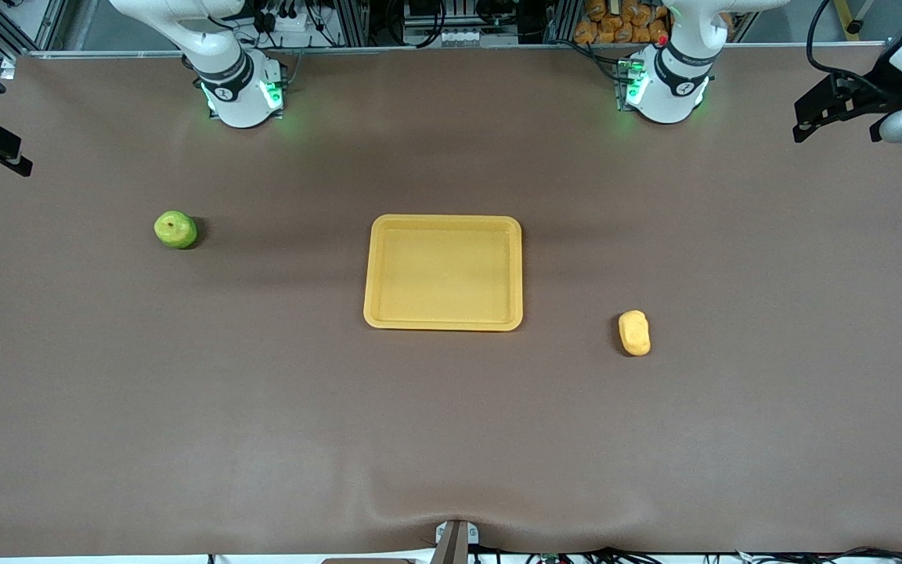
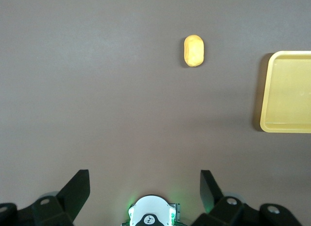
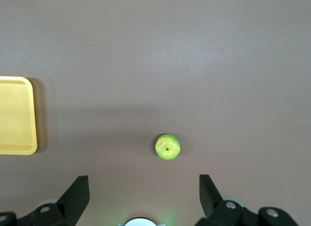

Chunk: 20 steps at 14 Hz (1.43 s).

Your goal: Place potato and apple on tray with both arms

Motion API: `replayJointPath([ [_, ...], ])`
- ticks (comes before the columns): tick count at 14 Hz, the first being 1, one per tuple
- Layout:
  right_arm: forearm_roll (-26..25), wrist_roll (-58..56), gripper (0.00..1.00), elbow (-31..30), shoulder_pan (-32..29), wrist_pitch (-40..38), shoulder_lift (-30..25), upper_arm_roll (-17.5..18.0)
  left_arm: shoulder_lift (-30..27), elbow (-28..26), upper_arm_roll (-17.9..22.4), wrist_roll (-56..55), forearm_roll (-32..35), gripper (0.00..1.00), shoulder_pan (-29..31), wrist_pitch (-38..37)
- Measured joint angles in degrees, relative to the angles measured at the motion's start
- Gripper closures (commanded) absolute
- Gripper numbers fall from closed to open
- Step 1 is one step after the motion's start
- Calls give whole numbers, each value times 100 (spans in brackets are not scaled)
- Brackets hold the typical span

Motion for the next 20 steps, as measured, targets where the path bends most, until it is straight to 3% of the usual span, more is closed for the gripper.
replayJointPath([
  [20,-2,0,0,0,-20,3,407,-74,66,14,8,-48,-1,0,76,0],
])
